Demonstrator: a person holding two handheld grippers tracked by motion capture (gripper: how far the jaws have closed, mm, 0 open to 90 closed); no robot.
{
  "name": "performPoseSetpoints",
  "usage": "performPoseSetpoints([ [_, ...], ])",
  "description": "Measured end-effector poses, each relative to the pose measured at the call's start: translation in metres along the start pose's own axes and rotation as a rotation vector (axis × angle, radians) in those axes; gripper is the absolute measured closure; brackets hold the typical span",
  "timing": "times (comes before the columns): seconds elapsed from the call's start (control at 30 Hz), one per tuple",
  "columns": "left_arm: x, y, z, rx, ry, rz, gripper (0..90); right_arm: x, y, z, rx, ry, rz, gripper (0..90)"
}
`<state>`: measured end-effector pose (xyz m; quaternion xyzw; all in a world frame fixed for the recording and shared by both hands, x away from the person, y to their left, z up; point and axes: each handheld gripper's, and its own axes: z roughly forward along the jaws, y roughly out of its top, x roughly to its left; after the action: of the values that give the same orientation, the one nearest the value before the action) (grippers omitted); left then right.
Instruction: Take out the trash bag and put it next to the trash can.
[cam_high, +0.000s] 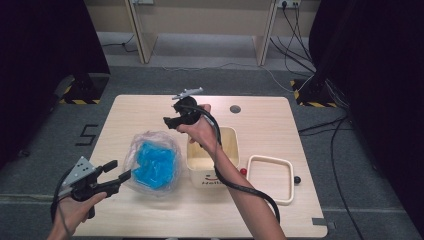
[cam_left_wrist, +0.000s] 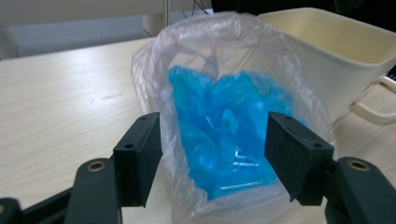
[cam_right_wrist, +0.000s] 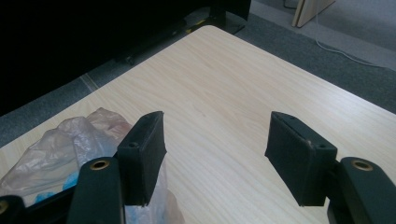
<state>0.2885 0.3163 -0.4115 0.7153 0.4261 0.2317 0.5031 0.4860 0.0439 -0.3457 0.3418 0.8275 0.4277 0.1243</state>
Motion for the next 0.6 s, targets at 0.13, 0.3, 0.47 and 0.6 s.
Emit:
performPoseSetpoints([
  [0.13,-0.011,0.007,0.002,-0.017,-0.021,0.014,32.8,-0.006,-0.003,-0.01,-0.015,-0.005,0.016,36.4],
  [0.3,-0.028,0.015,0.01,-0.028,-0.073,0.029,29.5,-0.018,-0.012,-0.026,-0.037,-0.021,0.037,35.6],
  [0.47,-0.047,0.022,0.02,-0.037,-0.135,0.041,28.6,-0.032,-0.023,-0.046,-0.057,-0.039,0.062,34.8],
  [0.6,-0.06,0.025,0.028,-0.033,-0.184,0.045,28.3,-0.042,-0.031,-0.059,-0.072,-0.055,0.088,34.6],
])
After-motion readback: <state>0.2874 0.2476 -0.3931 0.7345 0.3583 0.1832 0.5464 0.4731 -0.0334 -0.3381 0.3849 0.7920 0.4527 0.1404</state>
